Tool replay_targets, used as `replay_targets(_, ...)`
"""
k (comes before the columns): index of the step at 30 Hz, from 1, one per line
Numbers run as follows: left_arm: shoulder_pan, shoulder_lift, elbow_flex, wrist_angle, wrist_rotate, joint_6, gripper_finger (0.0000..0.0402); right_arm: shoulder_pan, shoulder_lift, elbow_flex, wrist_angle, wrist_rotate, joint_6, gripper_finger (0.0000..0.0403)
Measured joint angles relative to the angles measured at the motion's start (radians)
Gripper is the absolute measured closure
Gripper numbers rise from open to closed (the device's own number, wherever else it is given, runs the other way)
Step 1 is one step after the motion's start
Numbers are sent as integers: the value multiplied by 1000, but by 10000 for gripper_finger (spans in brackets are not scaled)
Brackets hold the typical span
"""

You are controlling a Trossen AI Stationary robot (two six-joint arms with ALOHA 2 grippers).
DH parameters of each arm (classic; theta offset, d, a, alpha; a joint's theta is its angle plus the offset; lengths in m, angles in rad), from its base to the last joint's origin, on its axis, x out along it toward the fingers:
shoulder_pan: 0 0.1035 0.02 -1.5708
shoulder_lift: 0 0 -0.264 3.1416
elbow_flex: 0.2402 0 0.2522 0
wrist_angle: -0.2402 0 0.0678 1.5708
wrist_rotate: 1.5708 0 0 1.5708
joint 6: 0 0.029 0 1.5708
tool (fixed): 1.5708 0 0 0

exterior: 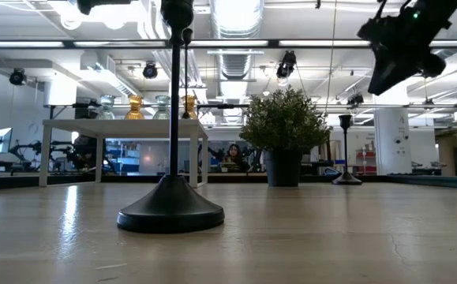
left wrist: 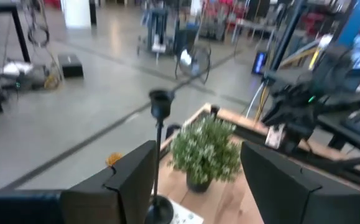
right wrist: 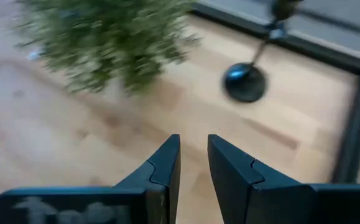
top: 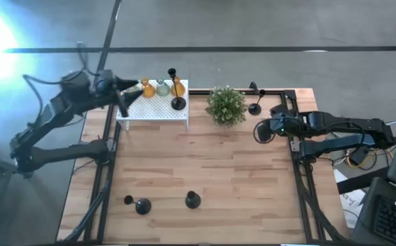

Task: Pick & Place candle stick holders
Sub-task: Put the top small black candle holder on the shelf

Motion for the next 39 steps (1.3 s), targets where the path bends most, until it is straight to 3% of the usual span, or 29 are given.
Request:
replay_targets(4, 0, -82, 0, 1, -10, -1, 163, -1, 2, -54, 30, 105, 11, 315)
replay_targets(9, 0, -158, 0, 9, -52, -6, 163, -31, 1, -163, 157, 134, 61, 272)
replay_targets(15, 0, -207, 2, 10, -112, -2, 163, -68, 16, -333, 523, 266, -48, 201)
replay_targets(20, 0, -214, -1, 9, -122, 1, 164, -133, 56, -454, 787, 366, -88, 165)
replay_targets(29, 0, -214, 0, 9, -143, 29, 164, -262, 150, -572, 1113, 282, -208, 150)
replay_targets(39, 0, -215, 0, 10, -166, 48, 164, -395, 312, -542, 1271, 173, -354, 170)
